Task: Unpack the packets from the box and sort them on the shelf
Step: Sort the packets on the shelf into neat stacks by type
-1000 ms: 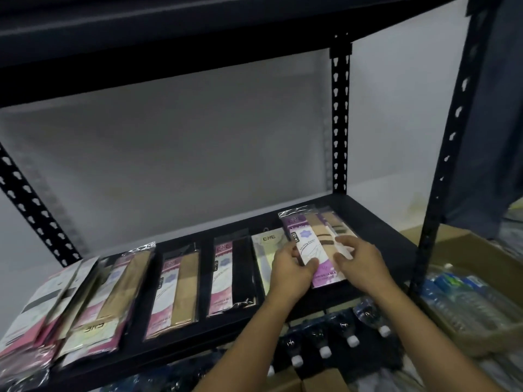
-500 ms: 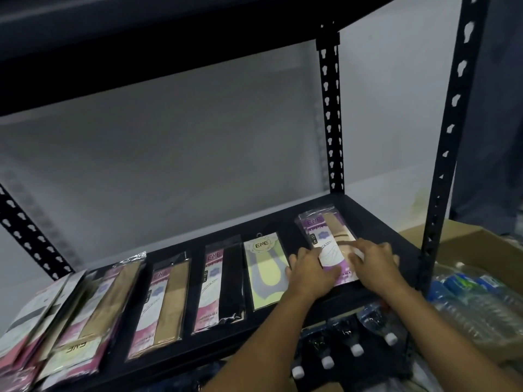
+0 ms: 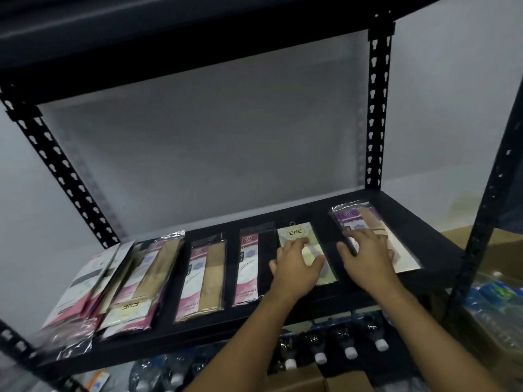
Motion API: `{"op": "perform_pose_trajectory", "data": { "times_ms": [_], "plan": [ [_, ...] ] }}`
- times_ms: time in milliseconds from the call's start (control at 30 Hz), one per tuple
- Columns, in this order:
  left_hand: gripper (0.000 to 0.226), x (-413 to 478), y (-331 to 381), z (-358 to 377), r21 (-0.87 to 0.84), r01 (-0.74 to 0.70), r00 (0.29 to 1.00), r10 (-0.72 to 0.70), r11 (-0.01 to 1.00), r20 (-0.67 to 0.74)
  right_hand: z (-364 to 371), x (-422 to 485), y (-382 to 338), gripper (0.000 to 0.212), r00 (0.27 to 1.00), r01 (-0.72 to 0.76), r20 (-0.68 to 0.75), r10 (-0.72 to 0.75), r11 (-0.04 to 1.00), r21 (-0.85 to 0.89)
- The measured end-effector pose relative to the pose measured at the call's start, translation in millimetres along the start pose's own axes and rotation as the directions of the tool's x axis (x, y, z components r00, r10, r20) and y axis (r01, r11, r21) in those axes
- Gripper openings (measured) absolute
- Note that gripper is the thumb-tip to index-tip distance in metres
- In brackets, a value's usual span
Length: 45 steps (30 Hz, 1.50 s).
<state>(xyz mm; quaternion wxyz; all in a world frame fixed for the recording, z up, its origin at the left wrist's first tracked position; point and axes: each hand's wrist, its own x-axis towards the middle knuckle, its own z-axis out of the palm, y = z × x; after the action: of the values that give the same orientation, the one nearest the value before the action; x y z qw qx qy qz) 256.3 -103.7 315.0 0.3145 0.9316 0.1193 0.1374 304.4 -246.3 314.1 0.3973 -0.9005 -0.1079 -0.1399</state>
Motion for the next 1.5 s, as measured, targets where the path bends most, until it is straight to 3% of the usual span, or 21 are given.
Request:
{"op": "perform_pose_trajectory", "data": {
  "times_ms": [467, 633, 733, 867, 933, 1133, 1267, 1367, 1500],
  "plan": [
    [0.046, -72, -135, -135, -0.120, 0.136, 0.948, -0.165, 0.983, -0.271, 105, -80, -144, 0.037, 0.934, 0.181, 0.259, -0.246, 0.951, 0.250],
    [0.033, -100, -195, -199, 0.054, 0.265, 0.842, -0.204, 0.963, -0.499, 147, -111, -191, 0.037, 0.868, 0.224, 0.370, -0.331, 0.926, 0.303],
    [0.041, -111, -230, -232, 0.139, 0.382, 0.764, -0.227, 0.914, -0.604, 170, -123, -217, 0.036, 0.841, 0.214, 0.422, -0.339, 0.924, 0.317],
    [0.069, -116, -274, -259, 0.213, 0.538, 0.763, -0.363, 0.816, -0.535, 192, -132, -243, 0.028, 0.810, 0.237, 0.454, -0.372, 0.915, 0.327],
    [0.066, -118, -289, -263, 0.281, 0.565, 0.792, -0.414, 0.776, -0.448, 199, -136, -251, 0.032, 0.798, 0.243, 0.467, -0.381, 0.913, 0.329],
    [0.047, -130, -290, -262, 0.334, 0.503, 0.810, -0.299, 0.797, -0.505, 204, -140, -260, 0.036, 0.792, 0.239, 0.486, -0.369, 0.921, 0.309],
    [0.034, -135, -281, -264, 0.266, 0.316, 0.833, -0.132, 0.911, -0.538, 196, -143, -263, 0.038, 0.791, 0.269, 0.461, -0.402, 0.906, 0.328],
    [0.026, -137, -267, -273, 0.149, 0.143, 0.785, -0.020, 0.978, -0.620, 181, -142, -270, 0.044, 0.800, 0.314, 0.387, -0.458, 0.870, 0.381],
    [0.021, -140, -238, -295, -0.066, 0.010, 0.748, -0.051, 0.998, -0.662, 155, -132, -276, 0.065, 0.811, 0.444, 0.233, -0.536, 0.824, 0.351]
  ]
}}
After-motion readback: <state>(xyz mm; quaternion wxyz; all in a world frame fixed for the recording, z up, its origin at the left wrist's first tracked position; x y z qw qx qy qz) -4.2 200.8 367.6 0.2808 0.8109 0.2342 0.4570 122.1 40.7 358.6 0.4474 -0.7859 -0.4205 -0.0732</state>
